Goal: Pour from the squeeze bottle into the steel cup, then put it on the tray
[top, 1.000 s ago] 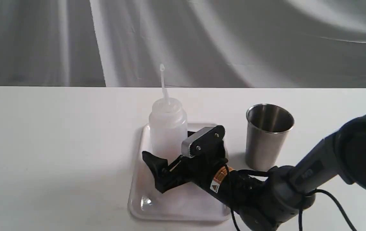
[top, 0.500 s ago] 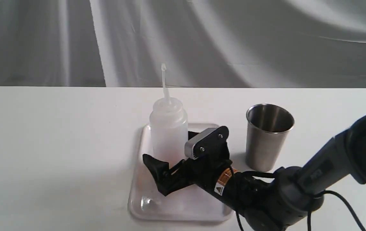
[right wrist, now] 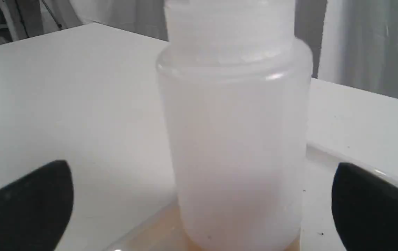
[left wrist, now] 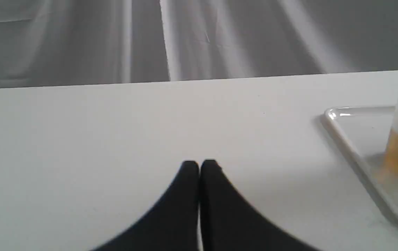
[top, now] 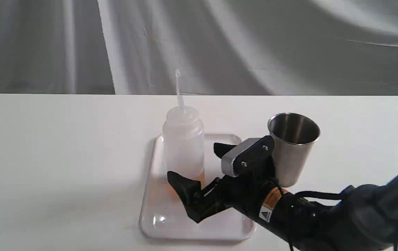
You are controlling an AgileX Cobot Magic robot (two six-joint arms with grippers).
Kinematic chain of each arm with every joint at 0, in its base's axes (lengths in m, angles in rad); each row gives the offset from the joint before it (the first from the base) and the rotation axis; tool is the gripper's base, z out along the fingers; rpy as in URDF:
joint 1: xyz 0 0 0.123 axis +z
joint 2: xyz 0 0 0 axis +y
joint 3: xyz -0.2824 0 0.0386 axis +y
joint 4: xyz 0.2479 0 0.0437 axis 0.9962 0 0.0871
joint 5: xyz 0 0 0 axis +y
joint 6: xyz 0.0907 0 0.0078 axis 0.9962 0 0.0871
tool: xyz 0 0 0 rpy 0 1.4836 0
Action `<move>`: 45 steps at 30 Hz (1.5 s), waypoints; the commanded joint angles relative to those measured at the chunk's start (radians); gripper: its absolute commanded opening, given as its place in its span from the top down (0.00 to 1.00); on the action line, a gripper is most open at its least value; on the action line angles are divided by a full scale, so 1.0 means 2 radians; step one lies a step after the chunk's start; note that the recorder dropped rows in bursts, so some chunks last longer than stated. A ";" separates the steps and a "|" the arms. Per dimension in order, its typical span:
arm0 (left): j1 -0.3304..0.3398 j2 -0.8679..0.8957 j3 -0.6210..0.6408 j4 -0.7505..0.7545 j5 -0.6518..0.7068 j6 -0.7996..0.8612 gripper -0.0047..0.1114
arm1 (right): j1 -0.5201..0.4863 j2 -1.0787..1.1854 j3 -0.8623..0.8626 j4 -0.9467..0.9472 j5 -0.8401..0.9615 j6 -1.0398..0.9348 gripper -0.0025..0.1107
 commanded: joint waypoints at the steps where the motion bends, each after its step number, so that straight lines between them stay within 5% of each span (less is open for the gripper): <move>1: -0.003 -0.001 0.002 0.000 -0.004 -0.001 0.96 | -0.001 -0.043 0.032 -0.024 -0.003 -0.002 0.08; 5: -0.003 -0.001 0.002 0.000 -0.004 -0.001 0.96 | -0.001 -0.088 0.059 -0.030 -0.003 0.000 0.27; 12: -0.003 -0.001 0.002 0.000 -0.004 -0.003 0.96 | -0.001 -0.158 0.092 -0.045 -0.003 0.074 0.94; 13: -0.003 -0.001 0.002 0.000 -0.004 -0.003 0.96 | -0.001 -0.167 0.097 -0.047 -0.003 0.083 0.98; 45: -0.003 -0.001 0.002 0.000 -0.004 -0.002 0.96 | -0.001 -0.498 0.298 -0.077 0.042 0.092 0.98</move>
